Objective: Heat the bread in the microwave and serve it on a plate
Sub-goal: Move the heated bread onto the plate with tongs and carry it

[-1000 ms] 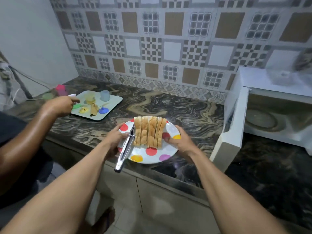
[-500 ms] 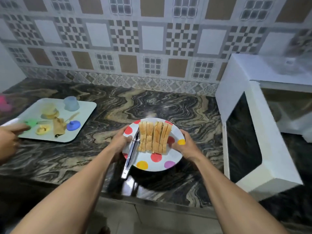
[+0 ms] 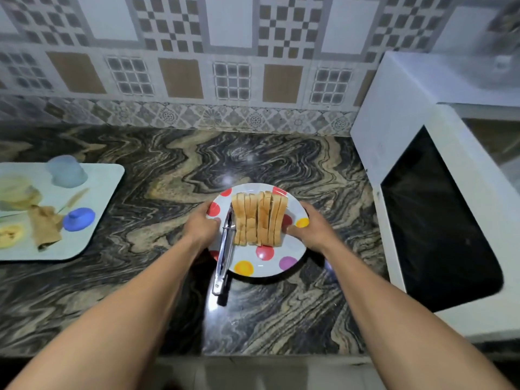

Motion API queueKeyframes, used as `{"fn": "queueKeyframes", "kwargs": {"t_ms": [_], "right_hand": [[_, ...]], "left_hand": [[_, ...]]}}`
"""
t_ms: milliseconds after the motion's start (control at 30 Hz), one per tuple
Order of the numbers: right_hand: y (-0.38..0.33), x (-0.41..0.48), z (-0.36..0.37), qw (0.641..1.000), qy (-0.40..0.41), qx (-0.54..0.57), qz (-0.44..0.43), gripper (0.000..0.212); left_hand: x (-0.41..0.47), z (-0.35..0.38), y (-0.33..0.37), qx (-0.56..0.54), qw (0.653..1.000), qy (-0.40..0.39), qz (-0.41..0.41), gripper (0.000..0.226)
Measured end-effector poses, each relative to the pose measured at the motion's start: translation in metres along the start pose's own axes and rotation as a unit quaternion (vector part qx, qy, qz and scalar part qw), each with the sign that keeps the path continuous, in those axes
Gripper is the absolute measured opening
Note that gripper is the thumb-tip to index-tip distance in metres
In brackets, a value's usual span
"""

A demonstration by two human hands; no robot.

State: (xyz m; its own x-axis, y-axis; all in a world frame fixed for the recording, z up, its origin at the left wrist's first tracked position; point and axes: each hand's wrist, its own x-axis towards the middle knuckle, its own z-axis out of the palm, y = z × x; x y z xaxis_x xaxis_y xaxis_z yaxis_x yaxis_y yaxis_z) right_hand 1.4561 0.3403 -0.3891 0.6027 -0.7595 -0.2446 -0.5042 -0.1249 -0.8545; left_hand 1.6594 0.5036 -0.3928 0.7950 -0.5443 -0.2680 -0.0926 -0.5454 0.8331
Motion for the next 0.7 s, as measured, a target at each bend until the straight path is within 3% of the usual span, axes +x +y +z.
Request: {"fn": "queueKeyframes", "kwargs": {"t_ms": [267, 467, 600, 700], "right_hand": [[-0.004, 0.010, 0.005, 0.985, 0.025, -0.165, 0.043, 0.059], [-0.012, 0.008, 0.011, 0.959, 0.037, -0.272, 0.066, 0.048], [-0.024, 0.003, 0.010, 0.952, 0.054, -0.286, 0.098, 0.034], [-0.038, -0.007, 0.002, 0.943, 0.068, -0.304, 0.116, 0.026]], "left_hand": [[0.011, 0.000, 0.007, 0.198, 0.980, 0.034, -0.016, 0.042], [0.011, 0.003, 0.009, 0.247, 0.967, 0.058, -0.025, 0.040], [0.011, 0.001, 0.015, 0.264, 0.961, 0.065, -0.055, 0.037], [0.005, 0.001, 0.026, 0.296, 0.949, 0.100, -0.031, 0.039]]}}
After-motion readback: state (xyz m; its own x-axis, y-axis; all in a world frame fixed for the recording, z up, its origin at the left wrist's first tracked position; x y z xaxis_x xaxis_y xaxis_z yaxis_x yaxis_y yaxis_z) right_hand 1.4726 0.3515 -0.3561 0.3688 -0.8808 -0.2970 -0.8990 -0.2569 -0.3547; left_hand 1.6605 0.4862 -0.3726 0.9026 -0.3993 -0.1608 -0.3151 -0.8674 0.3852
